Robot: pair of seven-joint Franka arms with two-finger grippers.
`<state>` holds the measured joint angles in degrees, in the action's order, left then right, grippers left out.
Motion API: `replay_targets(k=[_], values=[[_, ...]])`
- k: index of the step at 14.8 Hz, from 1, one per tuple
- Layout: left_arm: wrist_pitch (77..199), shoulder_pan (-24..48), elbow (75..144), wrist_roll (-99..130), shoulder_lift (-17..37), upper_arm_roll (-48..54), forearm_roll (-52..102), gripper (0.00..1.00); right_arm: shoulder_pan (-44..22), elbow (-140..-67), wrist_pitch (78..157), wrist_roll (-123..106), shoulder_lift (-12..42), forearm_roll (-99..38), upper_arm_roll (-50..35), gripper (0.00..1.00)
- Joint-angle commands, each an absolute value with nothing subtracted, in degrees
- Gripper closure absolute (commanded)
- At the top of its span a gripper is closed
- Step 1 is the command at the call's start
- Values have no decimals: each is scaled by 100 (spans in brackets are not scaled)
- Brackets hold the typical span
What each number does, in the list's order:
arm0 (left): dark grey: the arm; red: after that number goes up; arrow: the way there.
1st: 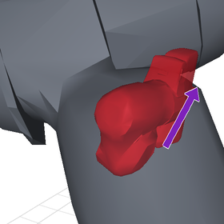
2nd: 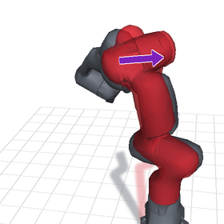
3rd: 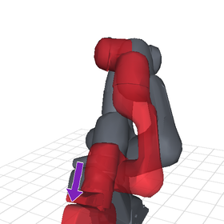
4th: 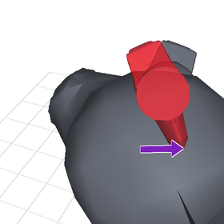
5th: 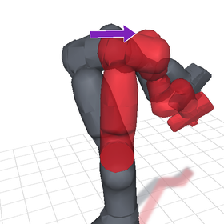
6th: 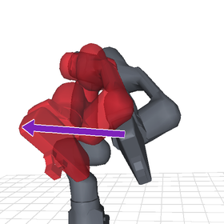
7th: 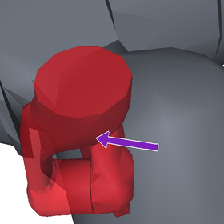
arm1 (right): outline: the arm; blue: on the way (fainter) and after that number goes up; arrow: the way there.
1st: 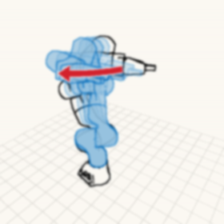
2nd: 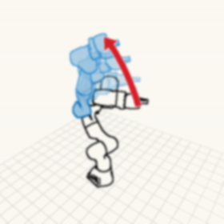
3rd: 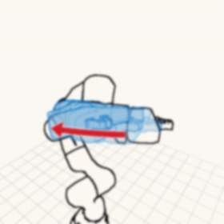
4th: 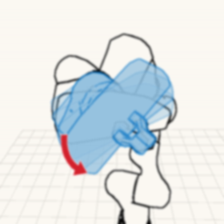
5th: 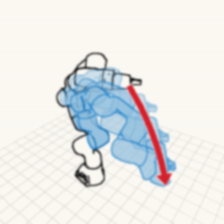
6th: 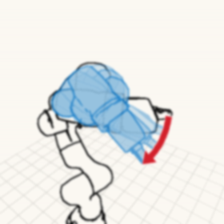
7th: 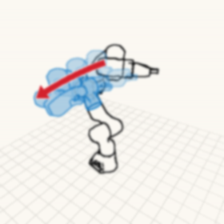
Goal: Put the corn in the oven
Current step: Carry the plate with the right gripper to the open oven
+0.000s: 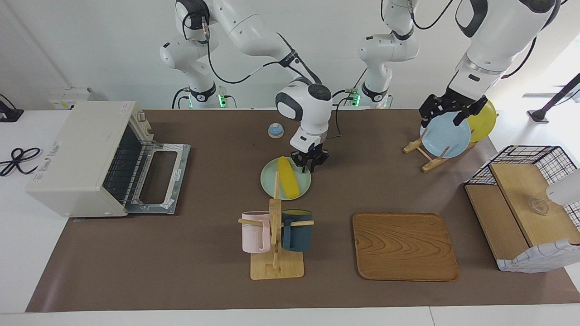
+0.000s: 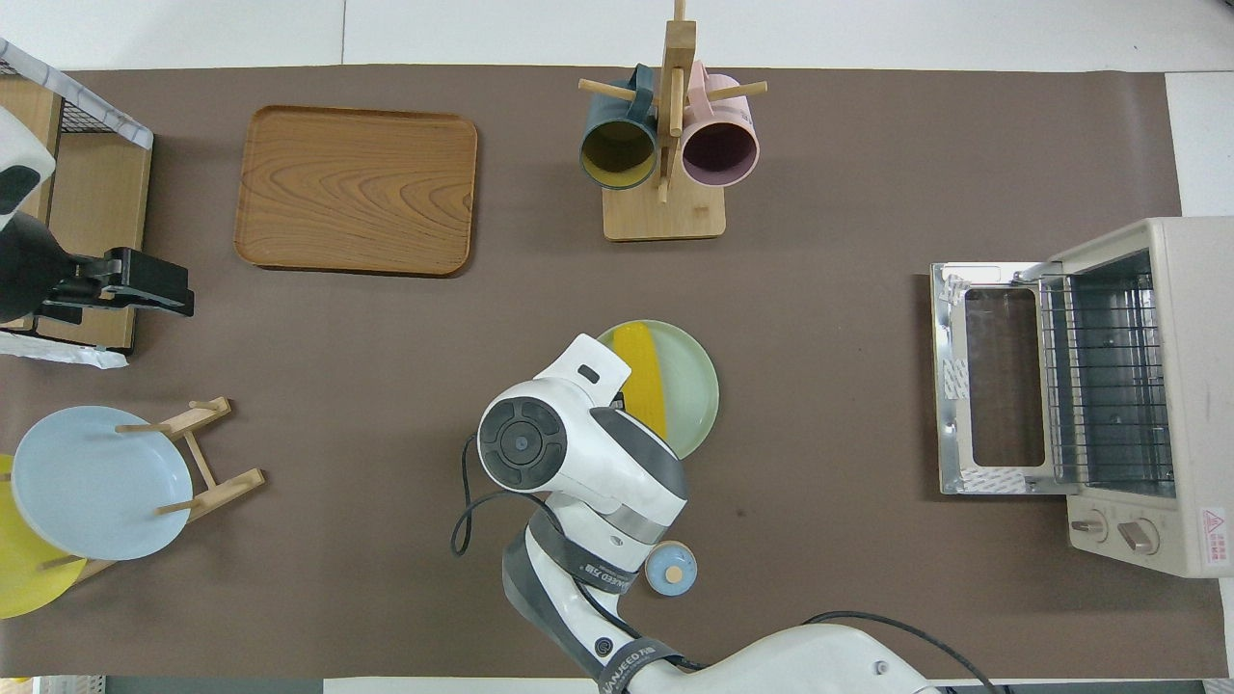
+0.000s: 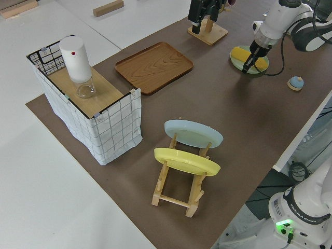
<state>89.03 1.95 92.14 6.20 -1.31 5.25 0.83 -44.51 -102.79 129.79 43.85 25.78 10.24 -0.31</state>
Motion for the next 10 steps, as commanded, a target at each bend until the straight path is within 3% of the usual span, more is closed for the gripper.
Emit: replay_targets(k=[1,4,8,10], values=[[8807,97,9211,580,-185,589,158,0,-4368,-9707,11976,3798,2522,1290,-44,100],[8807,97,9211,580,-185,589,158,0,-4255,-9062,11032,3648,2549,1635,-53,100],[8807,97,9211,580,-185,580,158,0,-3816,-9315,10434,3235,1909,1600,-62,100],[8807,97,9211,580,-185,589,158,0,-3587,-9911,10415,3191,1418,1600,-62,100]])
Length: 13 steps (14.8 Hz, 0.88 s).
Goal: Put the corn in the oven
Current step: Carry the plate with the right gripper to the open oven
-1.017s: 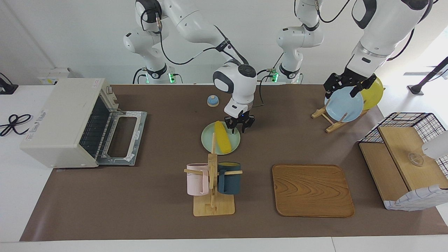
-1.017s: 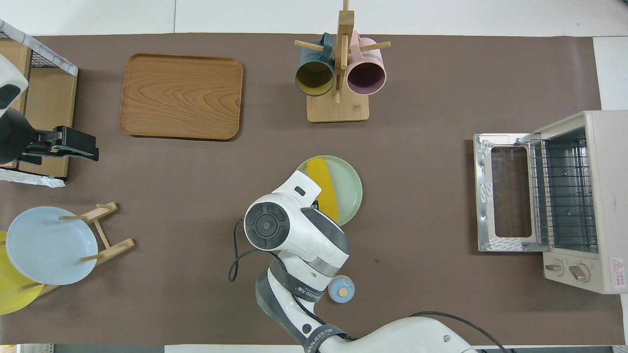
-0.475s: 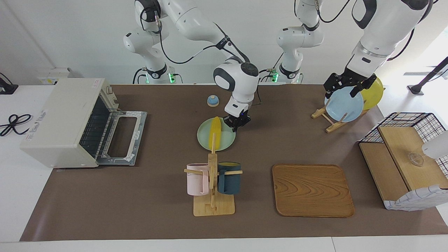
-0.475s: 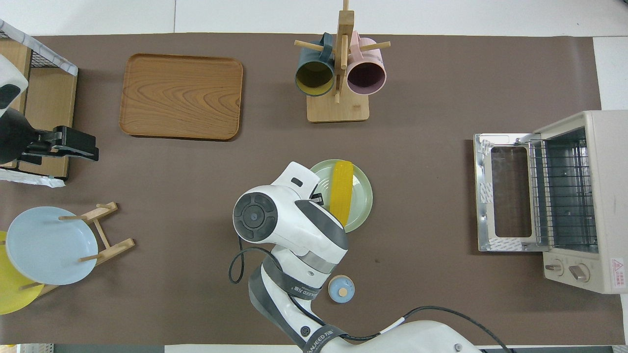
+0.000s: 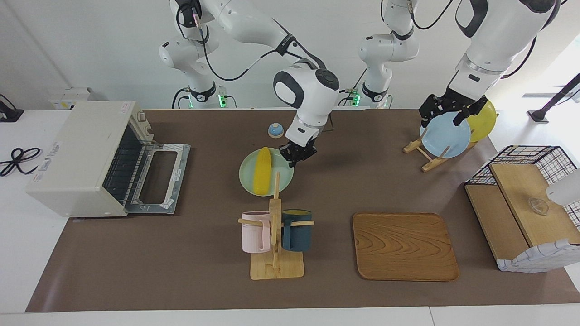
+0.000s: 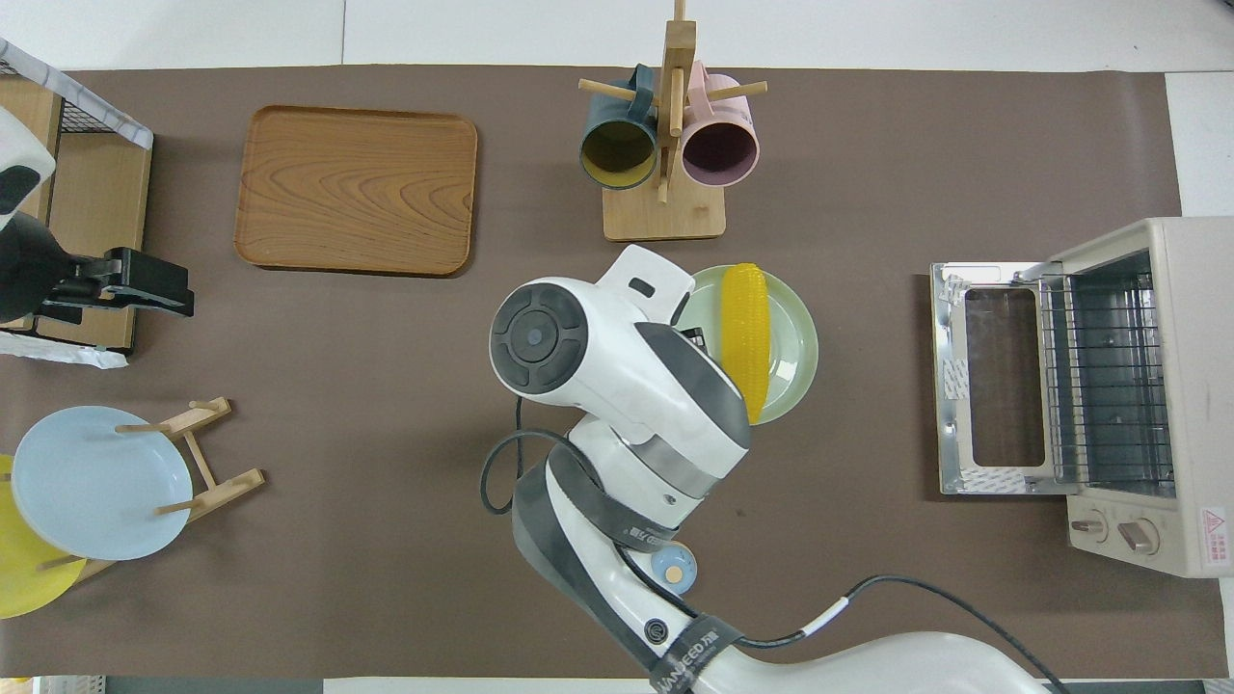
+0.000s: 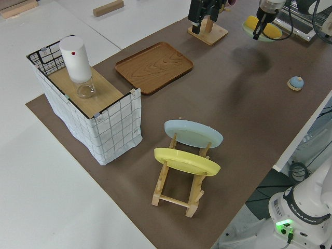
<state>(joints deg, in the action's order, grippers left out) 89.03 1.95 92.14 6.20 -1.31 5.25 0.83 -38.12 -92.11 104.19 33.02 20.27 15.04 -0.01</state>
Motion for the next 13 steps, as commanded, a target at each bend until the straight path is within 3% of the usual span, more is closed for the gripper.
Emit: replay_targets(k=[1,5,13], values=[[8807,97,9211,580,-185,589,158,0,-3438,-10175,10406,3130,1224,1591,-62,100],[8807,97,9211,580,-185,589,158,0,-2744,-11537,10546,3015,388,1573,-53,100],[8807,97,9211,580,-185,589,158,0,-1214,-11979,10520,1741,-18,1608,-53,100]])
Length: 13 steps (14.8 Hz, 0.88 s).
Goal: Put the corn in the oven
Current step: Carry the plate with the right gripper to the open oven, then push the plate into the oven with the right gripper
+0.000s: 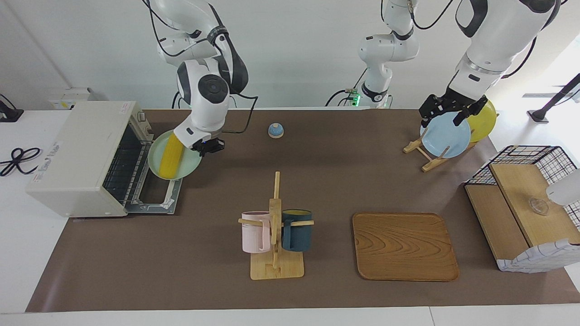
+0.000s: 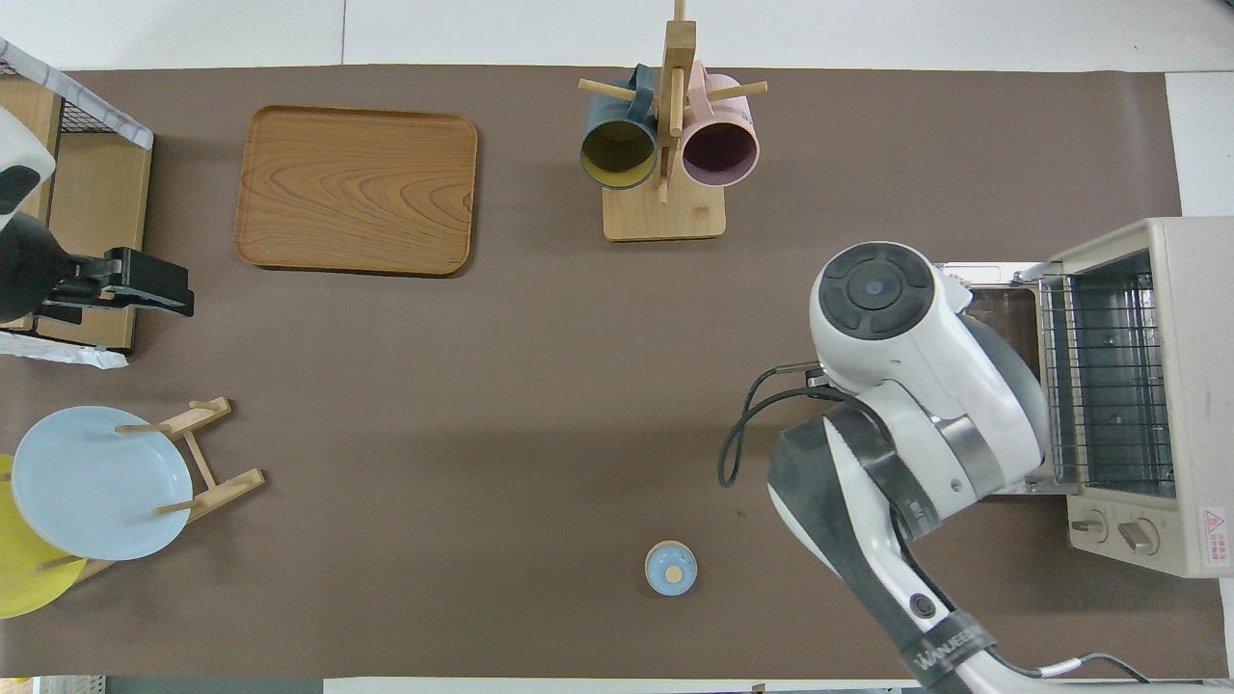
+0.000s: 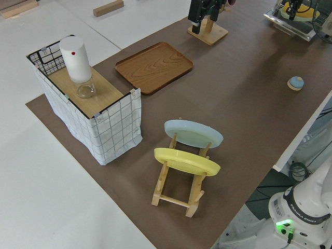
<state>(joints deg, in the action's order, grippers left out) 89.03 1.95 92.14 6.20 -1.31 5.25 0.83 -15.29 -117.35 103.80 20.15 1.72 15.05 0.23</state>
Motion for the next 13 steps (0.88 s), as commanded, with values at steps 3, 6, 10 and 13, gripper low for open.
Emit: replay_targets(k=[3,6,10,13], values=[[8807,97,9202,580,-185,580,158,0,-836,-11979,10512,1267,-44,1635,-35,100],[8807,97,9211,580,-185,589,158,0,-388,-11979,10582,766,-79,1652,-44,100],[8807,97,9211,580,-185,589,158,0,-71,-12268,11098,344,-105,1652,-44,100],[8807,97,9211,580,-185,589,158,0,70,-12603,11618,246,-211,1652,-44,100]])
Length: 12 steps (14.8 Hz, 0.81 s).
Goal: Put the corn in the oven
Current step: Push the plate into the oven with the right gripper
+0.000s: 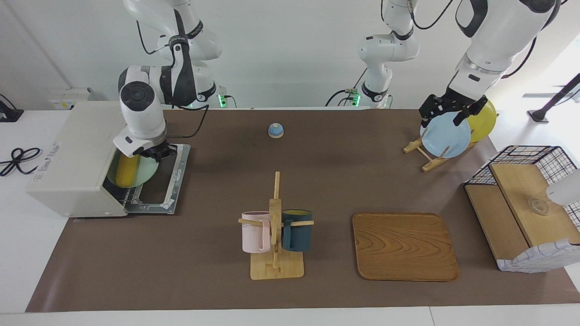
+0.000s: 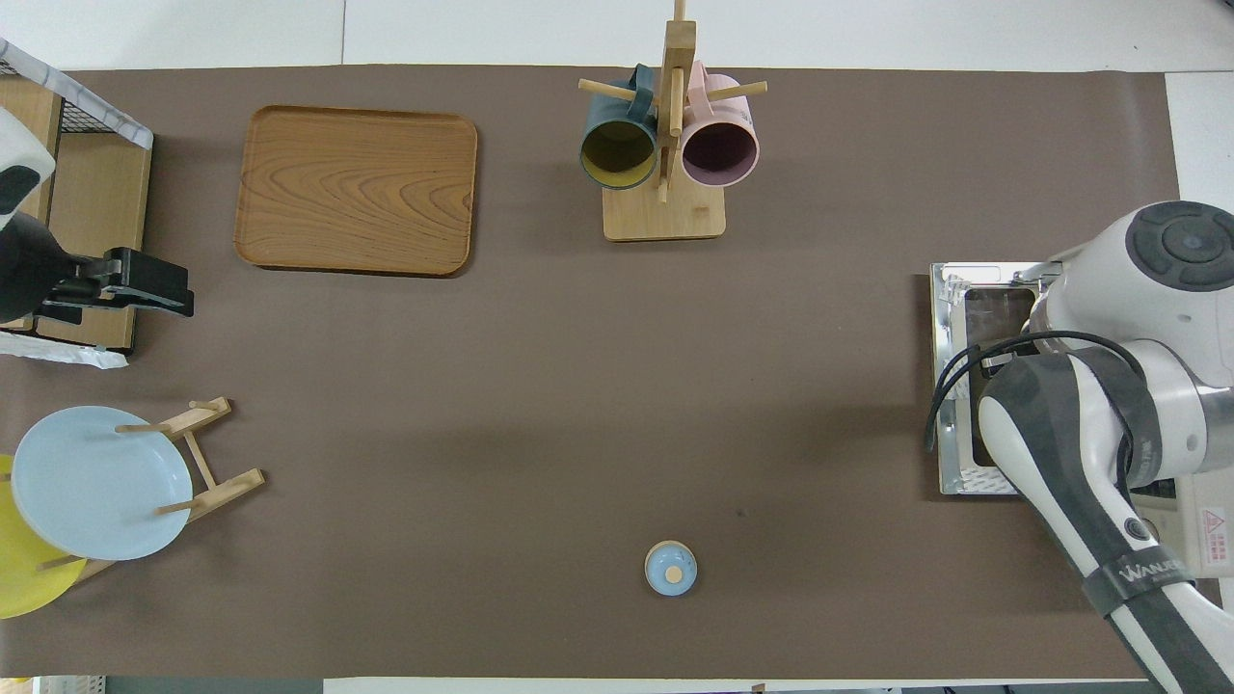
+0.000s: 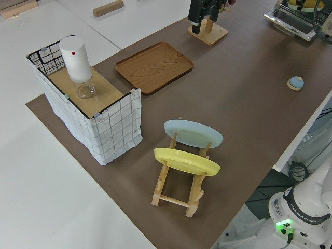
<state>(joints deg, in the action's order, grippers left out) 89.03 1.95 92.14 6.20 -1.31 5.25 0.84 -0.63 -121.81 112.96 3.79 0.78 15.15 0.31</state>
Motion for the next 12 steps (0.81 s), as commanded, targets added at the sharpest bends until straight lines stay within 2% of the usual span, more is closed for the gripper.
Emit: replay_targets(k=[1,6,12], values=[[8807,97,9202,580,-185,589,167,0,79,-12630,11671,237,-211,1652,-35,100],[8807,97,9211,580,-185,589,158,0,457,-12796,12128,-237,-211,1670,-35,100],[8807,97,9211,580,-185,580,158,0,562,-12920,12155,-246,-246,1591,-44,100]])
